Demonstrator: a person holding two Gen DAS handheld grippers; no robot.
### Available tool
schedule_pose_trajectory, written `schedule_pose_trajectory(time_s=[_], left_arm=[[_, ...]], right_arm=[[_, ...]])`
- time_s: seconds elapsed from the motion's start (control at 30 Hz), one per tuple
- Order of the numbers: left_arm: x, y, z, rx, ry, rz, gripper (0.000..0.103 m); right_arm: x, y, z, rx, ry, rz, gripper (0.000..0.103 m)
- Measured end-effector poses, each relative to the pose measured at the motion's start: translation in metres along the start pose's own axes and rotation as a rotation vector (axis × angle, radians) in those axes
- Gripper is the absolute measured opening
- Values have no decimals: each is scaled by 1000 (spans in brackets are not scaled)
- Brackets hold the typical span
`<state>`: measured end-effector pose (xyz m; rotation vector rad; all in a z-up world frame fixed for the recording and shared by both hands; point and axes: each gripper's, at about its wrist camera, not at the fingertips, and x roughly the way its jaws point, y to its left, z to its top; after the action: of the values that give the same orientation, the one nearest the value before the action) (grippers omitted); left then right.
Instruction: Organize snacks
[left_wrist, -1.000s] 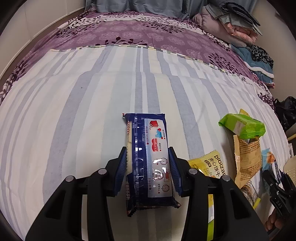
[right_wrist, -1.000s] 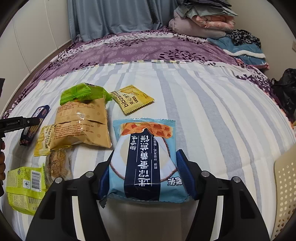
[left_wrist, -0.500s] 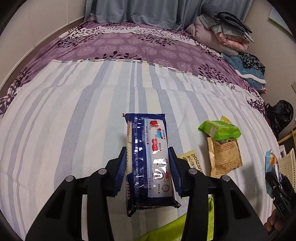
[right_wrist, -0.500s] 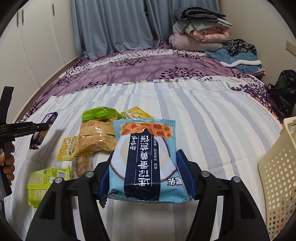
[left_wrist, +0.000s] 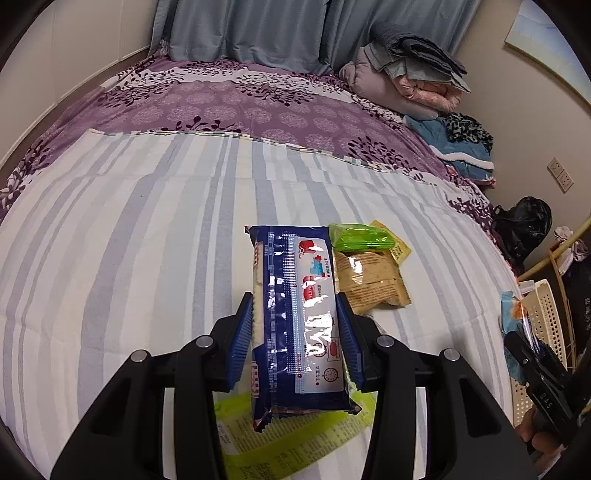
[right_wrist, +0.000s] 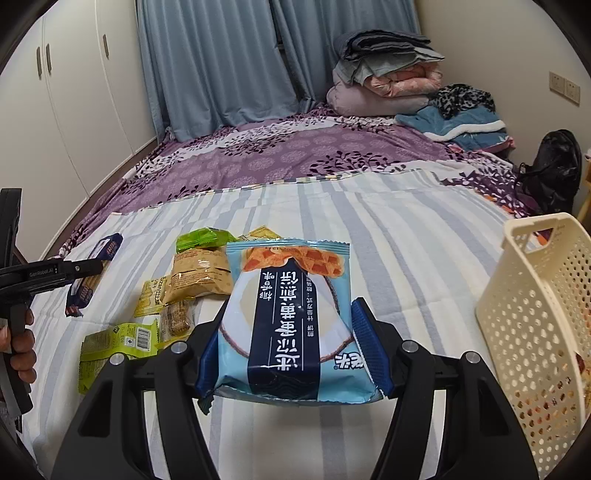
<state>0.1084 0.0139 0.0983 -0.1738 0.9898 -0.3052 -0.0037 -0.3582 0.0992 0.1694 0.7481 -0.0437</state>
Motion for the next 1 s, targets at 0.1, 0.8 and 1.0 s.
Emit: schedule_pose_trajectory(time_s=[0.1,0.8,1.0], left_arm=[[-8,-14,-8,18,-3,-23,45],[-43,-97,-42,163,-15,-132,45],[-52,-109,-47,192,-31,-152,45]], right_arm=[[-15,-9,-3,18,-25,-6,64],[-34,-41,-95,-52,147,63,79],[-26,-33,-112,-108,195,73,79]])
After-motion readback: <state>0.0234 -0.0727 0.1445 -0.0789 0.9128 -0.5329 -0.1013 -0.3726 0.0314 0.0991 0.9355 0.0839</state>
